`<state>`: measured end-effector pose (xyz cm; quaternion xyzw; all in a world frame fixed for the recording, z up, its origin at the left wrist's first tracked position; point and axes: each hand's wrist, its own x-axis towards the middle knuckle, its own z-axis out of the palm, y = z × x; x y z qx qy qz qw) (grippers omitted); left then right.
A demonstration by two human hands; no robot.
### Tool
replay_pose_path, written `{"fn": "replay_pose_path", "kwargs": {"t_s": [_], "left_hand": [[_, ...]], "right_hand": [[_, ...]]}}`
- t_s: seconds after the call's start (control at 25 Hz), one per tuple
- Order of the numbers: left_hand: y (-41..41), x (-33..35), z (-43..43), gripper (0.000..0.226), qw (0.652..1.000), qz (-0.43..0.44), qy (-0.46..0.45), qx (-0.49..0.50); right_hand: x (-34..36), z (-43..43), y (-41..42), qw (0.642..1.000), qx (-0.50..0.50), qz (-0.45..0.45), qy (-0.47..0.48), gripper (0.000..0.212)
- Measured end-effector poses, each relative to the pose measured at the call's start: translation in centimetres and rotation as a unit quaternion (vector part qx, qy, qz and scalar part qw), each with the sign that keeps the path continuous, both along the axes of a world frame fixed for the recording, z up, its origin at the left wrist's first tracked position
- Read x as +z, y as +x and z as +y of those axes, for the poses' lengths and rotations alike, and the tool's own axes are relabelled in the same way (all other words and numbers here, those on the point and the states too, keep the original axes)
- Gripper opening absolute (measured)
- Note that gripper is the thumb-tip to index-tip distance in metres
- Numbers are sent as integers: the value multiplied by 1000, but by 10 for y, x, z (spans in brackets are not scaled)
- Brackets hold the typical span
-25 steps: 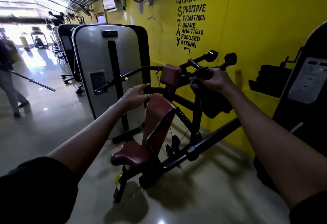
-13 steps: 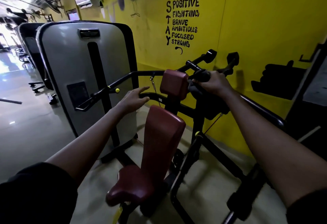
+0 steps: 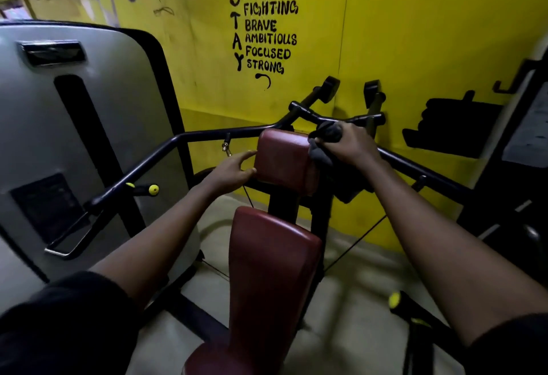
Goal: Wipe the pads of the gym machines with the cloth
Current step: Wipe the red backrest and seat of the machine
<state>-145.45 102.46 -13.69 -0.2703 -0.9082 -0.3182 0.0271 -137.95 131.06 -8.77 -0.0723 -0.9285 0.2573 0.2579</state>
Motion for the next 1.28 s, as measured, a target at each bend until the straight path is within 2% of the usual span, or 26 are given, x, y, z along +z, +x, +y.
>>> {"fn": "replay_pose_path", "kwargs": {"t_s": [0.16,0.28,0.36,0.52,0.64,0.8,0.92,1.04,1.12,1.2,1.28], "left_hand": [[-82,-23,18,58,999,-3,-31,-21],[-127,-44,27,65,997,36,-56,-40],[-148,-59,27,68,994,77,-52,-63],[-159,-86,24,66,983,157,18,-90],[-161,-107,27,65,976,169,82,-110],[-173,-128,30,73,968,190,112,-120],[-184,-136,30,74,962,186,148,-133],[-198,-141,23,64,955,176,177,-162],[-210,-139,16,57,945,178,207,-182],[-222,-131,15,54,936,185,234,-187],[-239,-122,16,58,935,182,234,-197]], "right_hand": [[-26,2,-80,998,-43,6,40,41],[-48,-11,-122,989,-99,-5,110,53],[-64,-23,-138,979,-140,12,150,54],[-82,-42,-143,964,-193,48,177,59],[-94,-52,-136,955,-203,70,204,68],[-113,-60,-127,951,-216,62,214,73],[-102,-75,-142,939,-269,40,212,68],[-87,-92,-164,929,-310,29,200,63],[-98,-96,-159,927,-297,43,226,66],[-120,-99,-141,927,-255,43,272,79],[-128,-104,-139,924,-258,32,279,85]]}}
